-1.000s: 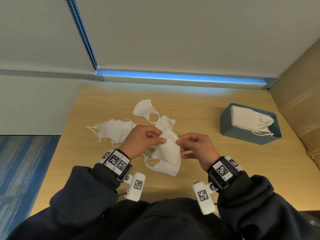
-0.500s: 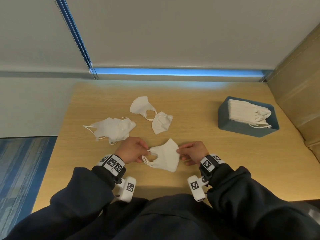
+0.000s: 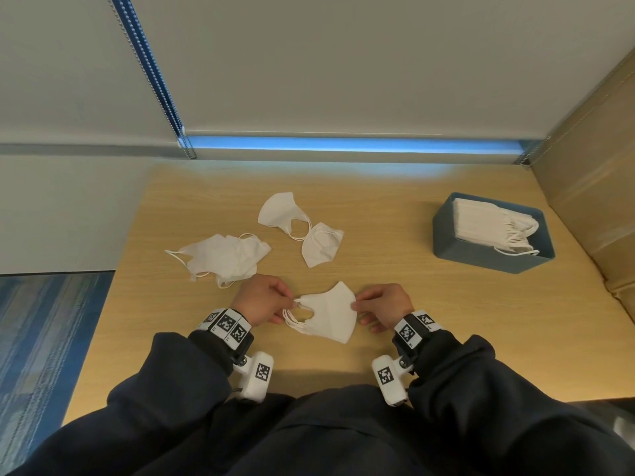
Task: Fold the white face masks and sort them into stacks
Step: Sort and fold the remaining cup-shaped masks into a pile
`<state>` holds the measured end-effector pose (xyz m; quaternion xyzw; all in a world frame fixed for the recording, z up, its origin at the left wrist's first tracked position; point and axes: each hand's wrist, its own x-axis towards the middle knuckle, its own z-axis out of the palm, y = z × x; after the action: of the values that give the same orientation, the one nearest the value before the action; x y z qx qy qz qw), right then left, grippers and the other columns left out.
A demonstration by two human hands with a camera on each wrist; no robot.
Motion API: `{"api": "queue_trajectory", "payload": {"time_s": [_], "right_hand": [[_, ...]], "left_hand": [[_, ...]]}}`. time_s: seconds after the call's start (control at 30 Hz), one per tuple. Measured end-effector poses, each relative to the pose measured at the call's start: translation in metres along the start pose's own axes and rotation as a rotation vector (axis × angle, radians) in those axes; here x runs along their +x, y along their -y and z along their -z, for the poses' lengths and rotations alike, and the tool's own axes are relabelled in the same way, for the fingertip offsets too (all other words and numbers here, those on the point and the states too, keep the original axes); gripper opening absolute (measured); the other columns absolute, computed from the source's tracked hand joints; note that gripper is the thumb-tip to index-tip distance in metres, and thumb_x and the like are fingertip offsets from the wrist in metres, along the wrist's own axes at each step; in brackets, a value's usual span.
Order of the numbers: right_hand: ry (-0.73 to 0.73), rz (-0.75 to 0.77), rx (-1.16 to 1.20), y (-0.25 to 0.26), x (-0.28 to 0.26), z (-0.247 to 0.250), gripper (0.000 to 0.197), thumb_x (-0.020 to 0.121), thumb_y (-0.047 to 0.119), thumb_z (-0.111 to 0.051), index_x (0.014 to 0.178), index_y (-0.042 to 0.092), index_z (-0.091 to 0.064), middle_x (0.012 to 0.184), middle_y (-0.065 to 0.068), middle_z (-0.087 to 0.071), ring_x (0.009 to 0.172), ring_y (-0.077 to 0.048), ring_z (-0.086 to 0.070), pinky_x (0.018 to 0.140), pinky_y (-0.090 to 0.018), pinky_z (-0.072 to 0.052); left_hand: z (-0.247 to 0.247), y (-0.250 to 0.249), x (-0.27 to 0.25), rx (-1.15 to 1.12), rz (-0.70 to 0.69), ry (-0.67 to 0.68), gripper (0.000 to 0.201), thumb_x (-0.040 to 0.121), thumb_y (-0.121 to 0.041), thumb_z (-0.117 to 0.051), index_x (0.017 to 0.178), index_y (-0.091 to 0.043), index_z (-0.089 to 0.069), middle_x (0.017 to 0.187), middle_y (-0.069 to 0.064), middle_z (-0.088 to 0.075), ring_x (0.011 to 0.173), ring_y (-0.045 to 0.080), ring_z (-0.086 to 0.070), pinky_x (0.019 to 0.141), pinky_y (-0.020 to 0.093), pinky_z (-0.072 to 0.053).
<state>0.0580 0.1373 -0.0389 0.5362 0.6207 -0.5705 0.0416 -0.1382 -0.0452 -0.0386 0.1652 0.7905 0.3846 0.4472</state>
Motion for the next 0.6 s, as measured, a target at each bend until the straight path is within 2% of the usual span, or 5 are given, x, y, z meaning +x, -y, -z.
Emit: {"api": "queue_trajectory", "payload": {"time_s": [0.47,0.6], "right_hand": [[-0.016,-0.002,-0.021,0.0001,0.0016,-0.0021,0.023,0.075,0.010,-0.087,0.094,0.008,-0.075,0.072,-0.009,-0.075,0.054,-0.017,-0.069,0.047,-0.028,-0.053],[-0.019,-0.003,-0.037,0.0017,0.0003,-0.0020,0.026,0.074,0.012,-0.089,0.095,0.007,-0.074,0.074,-0.010,-0.076,0.054,-0.017,-0.069,0.046,-0.029,-0.053]], "left_hand": [[0.0000,0.0057,0.0007,0.036,-0.014,-0.014,0.014,0.076,0.004,-0.079,0.077,-0.009,-0.074,0.079,0.013,-0.074,0.069,0.022,-0.071,0.065,0.039,-0.064],[0.0001,0.0076,0.0016,0.105,-0.059,-0.033,0.012,0.074,-0.004,-0.084,0.078,-0.011,-0.075,0.077,0.006,-0.074,0.069,0.017,-0.069,0.063,0.034,-0.060]]}}
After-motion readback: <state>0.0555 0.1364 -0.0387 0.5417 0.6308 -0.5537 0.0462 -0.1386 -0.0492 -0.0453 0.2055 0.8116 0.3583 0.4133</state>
